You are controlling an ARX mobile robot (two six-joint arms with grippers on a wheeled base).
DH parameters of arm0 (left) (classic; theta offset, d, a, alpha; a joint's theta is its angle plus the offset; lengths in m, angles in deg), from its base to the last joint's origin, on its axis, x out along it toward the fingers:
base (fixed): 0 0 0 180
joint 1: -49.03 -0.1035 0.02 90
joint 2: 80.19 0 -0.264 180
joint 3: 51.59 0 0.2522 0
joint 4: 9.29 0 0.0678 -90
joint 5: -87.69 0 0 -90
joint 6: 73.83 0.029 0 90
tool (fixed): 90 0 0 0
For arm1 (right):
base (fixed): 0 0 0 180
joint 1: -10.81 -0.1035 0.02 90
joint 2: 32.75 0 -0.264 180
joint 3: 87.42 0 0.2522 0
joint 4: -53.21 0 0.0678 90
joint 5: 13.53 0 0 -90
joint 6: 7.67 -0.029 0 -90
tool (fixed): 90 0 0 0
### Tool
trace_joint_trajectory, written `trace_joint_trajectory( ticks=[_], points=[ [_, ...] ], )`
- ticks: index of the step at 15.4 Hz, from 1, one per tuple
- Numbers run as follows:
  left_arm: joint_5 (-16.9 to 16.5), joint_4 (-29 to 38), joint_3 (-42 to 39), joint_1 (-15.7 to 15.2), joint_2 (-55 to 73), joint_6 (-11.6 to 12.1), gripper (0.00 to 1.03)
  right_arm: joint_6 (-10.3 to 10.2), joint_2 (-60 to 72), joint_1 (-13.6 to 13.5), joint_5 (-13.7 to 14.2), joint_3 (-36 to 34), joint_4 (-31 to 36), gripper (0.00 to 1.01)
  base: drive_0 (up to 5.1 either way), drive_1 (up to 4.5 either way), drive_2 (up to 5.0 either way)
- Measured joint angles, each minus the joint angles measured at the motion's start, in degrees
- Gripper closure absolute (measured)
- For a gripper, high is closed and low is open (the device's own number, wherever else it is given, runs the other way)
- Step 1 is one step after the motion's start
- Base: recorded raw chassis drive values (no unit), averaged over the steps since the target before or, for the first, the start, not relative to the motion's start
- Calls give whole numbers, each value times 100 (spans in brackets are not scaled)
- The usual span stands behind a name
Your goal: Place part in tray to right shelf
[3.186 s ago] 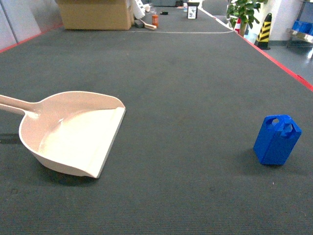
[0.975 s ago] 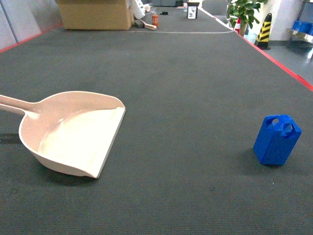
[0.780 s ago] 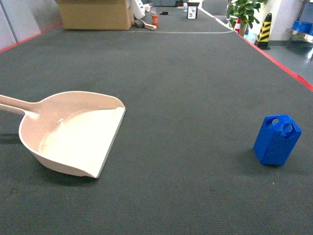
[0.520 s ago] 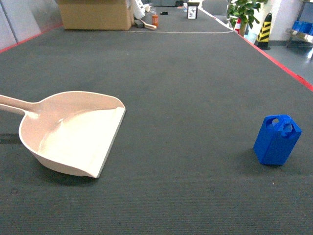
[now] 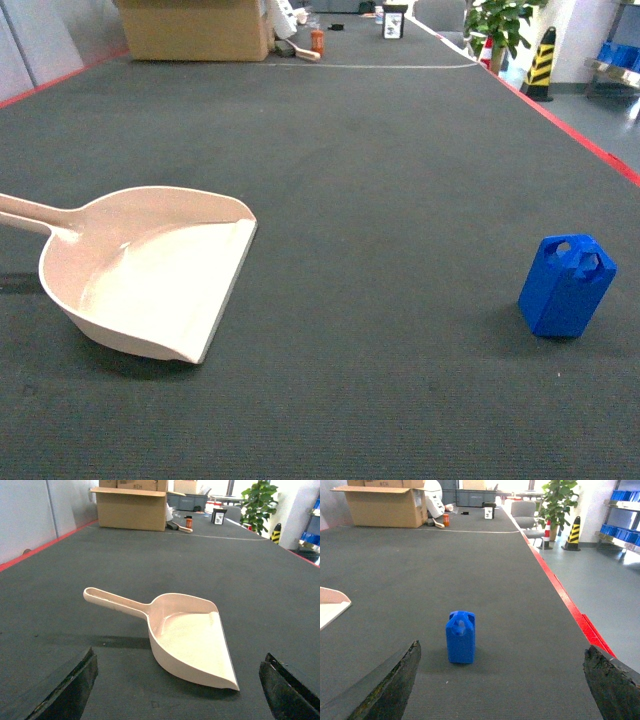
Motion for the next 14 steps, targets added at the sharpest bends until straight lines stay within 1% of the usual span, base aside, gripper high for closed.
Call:
trace_joint_trajectory(
  ticks=[11,12,13,14],
  points=[
    [0,-2,0,0,0,0,5,0,0,0,0,0,2,3,0,0,0],
    [210,-210,42,74,46,4,5,0,0,0,0,0,2,3,0,0,0],
    [575,-492,166,94,343,-48,5,2,0,0,2,0,0,3,0,0,0],
    [638,-323,249,-118,802,-105,5,0,0,0,-2,0,7,3,0,0,0]
  ],
)
